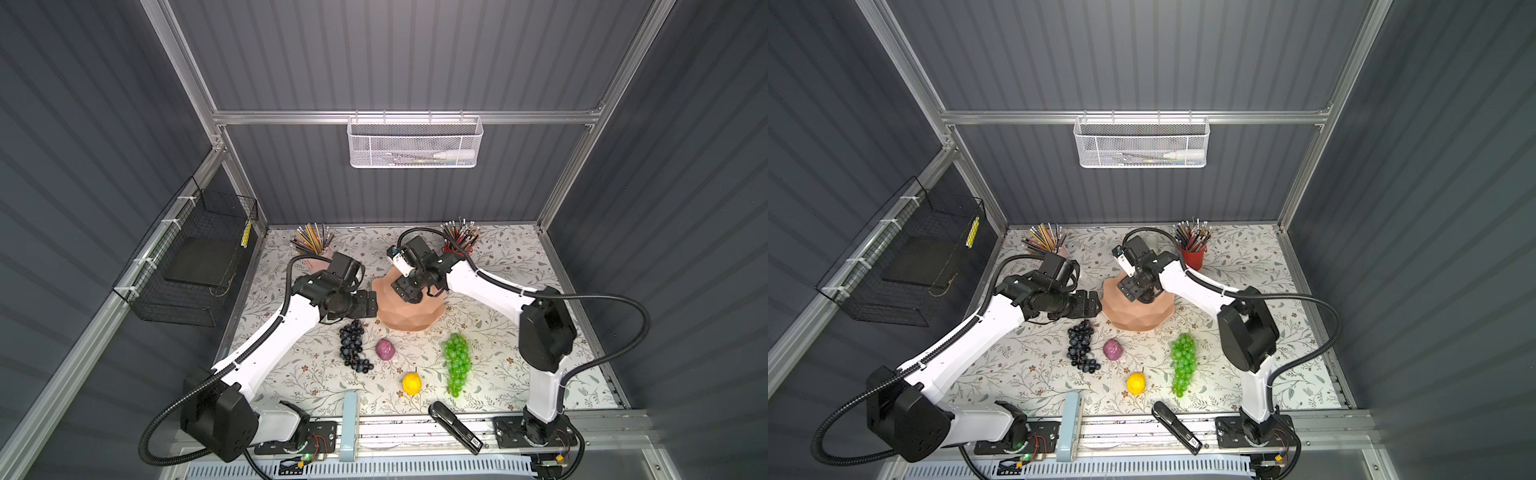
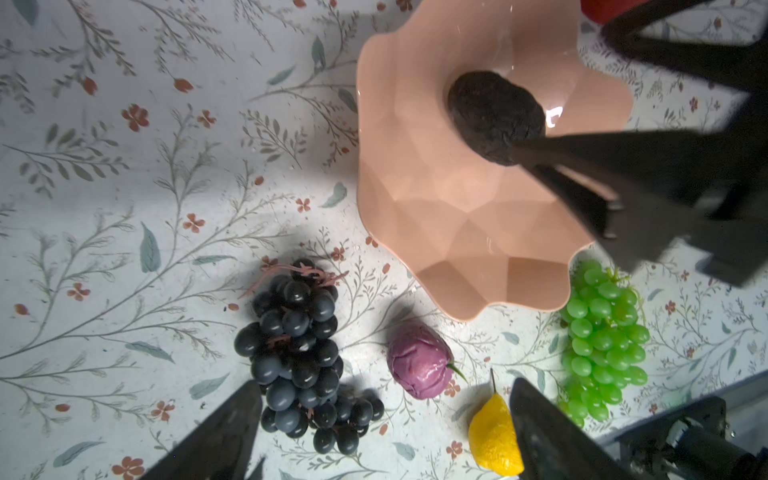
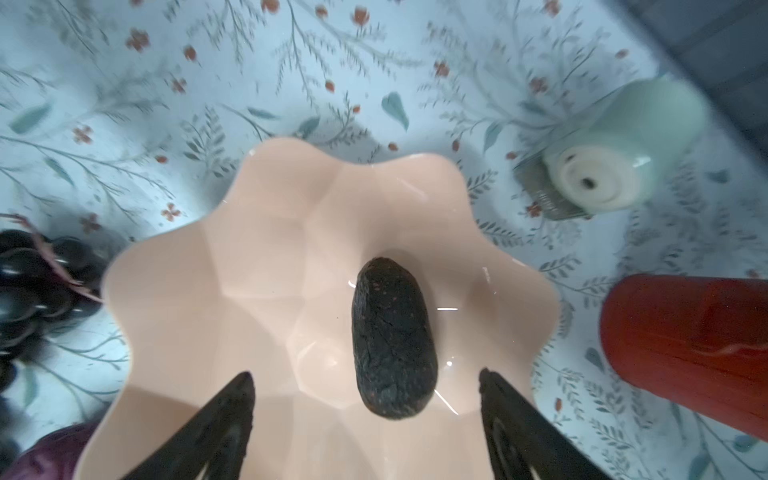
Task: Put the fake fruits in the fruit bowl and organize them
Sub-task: 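Lower the avocado into the pink bowl and open the right gripper, then grasp the purple fruit with the left gripper while the right gripper withdraws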
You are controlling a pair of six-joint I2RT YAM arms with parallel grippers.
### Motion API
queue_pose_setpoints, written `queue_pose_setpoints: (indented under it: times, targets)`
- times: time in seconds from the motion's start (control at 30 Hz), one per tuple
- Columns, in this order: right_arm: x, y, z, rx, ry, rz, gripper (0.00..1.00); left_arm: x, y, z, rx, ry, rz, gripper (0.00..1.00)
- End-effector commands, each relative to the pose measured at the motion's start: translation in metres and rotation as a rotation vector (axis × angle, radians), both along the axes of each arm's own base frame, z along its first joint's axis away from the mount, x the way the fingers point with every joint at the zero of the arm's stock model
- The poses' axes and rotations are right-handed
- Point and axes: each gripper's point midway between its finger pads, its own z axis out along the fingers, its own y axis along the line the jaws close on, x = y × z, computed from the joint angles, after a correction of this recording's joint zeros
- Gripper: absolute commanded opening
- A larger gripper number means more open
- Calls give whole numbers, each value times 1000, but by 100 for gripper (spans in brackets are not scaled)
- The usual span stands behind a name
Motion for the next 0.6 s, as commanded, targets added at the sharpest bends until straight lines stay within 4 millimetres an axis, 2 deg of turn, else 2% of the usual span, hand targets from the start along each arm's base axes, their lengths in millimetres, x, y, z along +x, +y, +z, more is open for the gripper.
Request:
queue_pose_setpoints:
  times: [0.0, 0.23, 0.4, 0.57]
  targets:
    - [-16, -22, 26, 40, -36, -55, 84, -20, -15, -10, -18, 92, -81, 87]
    - [-68, -66, 24, 214, -36, -198, 83, -51, -43, -38, 124, 145, -163, 86]
    - [-85, -87, 21, 315, -72, -272, 83, -65, -52, -72, 209, 212, -189, 81]
    - [-87, -86, 20, 338, -75, -270, 84, -67, -58, -96, 267, 223, -199, 81]
